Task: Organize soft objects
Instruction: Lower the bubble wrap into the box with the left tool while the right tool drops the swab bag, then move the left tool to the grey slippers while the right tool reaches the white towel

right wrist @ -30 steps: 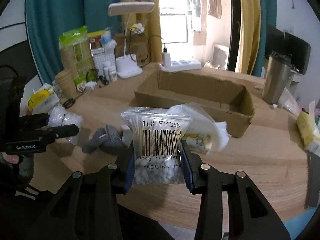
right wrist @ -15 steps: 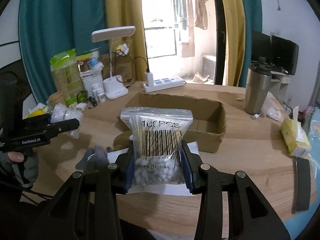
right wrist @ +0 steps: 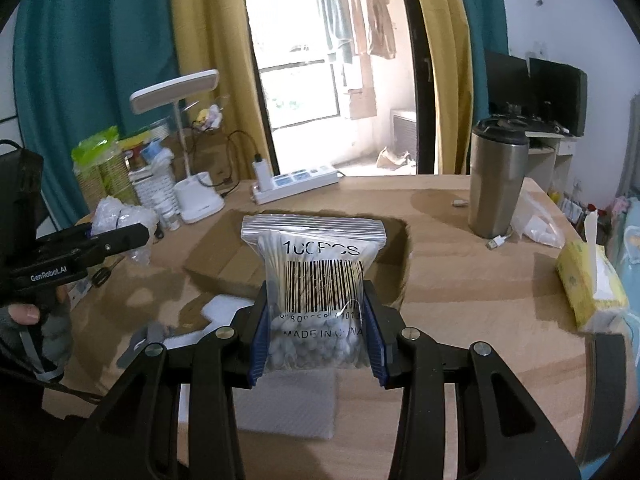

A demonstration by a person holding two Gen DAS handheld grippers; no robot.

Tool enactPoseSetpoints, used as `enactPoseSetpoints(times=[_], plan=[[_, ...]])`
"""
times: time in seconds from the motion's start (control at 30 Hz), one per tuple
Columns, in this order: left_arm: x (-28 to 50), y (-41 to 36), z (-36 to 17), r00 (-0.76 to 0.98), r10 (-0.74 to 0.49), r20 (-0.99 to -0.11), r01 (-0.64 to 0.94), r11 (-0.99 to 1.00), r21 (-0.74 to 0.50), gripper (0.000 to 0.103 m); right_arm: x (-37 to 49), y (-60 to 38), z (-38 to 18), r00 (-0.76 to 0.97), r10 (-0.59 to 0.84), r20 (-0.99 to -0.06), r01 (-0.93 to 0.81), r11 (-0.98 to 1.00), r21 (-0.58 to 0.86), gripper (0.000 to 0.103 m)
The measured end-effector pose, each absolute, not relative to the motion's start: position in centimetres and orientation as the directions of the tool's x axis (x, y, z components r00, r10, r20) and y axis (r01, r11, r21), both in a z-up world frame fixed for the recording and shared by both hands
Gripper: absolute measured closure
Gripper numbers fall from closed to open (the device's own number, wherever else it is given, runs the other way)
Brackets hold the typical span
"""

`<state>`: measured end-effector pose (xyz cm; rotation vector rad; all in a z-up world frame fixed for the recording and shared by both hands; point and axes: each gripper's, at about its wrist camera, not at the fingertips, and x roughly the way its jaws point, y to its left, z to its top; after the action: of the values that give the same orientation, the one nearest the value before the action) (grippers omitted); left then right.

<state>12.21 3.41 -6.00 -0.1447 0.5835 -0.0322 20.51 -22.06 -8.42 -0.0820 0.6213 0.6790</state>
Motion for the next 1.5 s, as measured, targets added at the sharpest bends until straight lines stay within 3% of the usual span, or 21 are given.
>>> enactPoseSetpoints(times=[0.43,0.87,1.1,1.2,1.5], plan=[[19.1,3.0,-6.2,0.833,-0.030,-0.553,-0.048,0.991,-0.127,0.048,26.9,-21.5,-8.4,0.573,0.606,-0.551,-0.651,0.745,0.142,0.060],[23.1,3.0,-9.9,0.764,-0.039,-0.644,-0.043,0.993,-0.111,0.047,29.6,-19.2,-11.1,0.555,0.565,-0.610,-0.619,0.771,0.151,0.059],[23.6,3.0,-10.1,0.766,-0.051,-0.640,-0.022,0.994,-0.105,0.031,29.5,-18.3,-12.0,0.564,0.511,-0.649,-0.588,0.800,0.120,0.054],[23.1,3.0,-9.7,0.783,-0.062,-0.619,-0.013,0.993,-0.115,0.016,28.9,-18.2,-11.6,0.577,0.504,-0.643,-0.582,0.806,0.109,0.047],[20.2,4.0,-8.5,0.814,-0.068,-0.577,-0.023,0.989,-0.148,0.014,26.3,-18.5,-10.0,0.610,0.492,-0.620,-0.568,0.818,0.090,0.042]])
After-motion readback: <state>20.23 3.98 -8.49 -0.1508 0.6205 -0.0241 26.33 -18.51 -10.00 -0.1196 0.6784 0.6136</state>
